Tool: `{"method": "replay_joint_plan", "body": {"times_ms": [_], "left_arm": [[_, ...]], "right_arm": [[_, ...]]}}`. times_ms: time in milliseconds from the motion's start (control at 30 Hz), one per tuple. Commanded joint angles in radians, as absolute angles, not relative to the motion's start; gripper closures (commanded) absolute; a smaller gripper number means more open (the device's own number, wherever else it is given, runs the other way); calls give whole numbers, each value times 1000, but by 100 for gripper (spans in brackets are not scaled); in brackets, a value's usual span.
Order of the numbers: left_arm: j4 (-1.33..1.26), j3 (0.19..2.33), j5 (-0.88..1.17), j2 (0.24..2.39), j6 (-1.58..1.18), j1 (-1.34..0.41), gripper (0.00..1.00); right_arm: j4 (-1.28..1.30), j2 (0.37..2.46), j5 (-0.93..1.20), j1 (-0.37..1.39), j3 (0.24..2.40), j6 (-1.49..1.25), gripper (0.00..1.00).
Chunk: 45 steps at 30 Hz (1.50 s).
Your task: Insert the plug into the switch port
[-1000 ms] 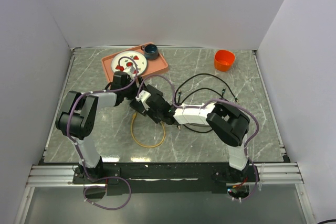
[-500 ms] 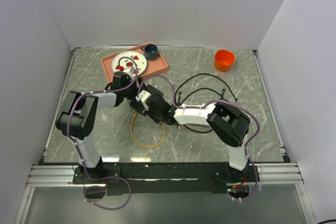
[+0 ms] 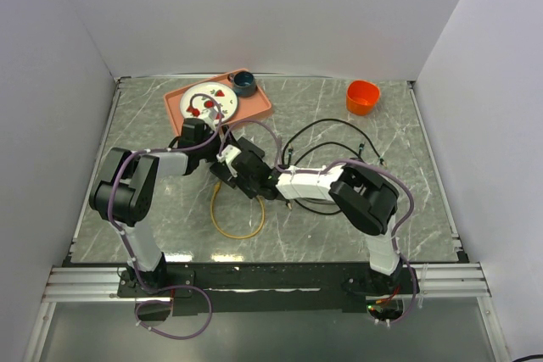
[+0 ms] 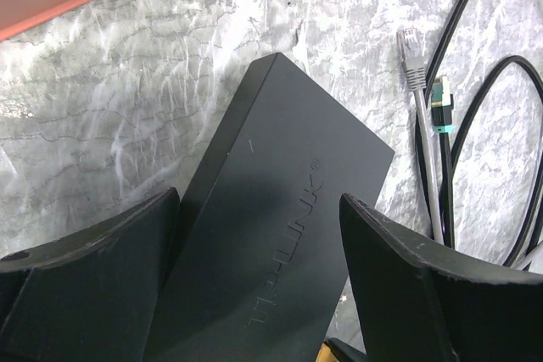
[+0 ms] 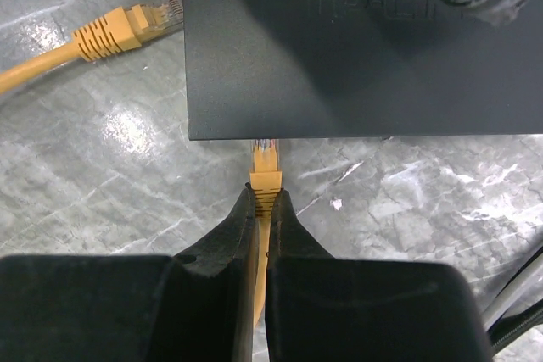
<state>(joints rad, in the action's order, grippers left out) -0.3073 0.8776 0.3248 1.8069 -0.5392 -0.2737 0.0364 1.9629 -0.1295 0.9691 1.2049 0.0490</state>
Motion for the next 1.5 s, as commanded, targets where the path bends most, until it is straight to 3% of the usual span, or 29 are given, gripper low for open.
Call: {"method": "replay_joint_plan", "body": {"times_ms": [0, 1467], "left_arm": [[-232, 827, 385, 1789, -574, -301, 17], [-339, 611, 413, 1675, -706, -457, 30]], "right_arm": [[-20, 1988, -141, 976, 1272, 23, 100], [-143, 1899, -127, 960, 1331, 44, 100]]}}
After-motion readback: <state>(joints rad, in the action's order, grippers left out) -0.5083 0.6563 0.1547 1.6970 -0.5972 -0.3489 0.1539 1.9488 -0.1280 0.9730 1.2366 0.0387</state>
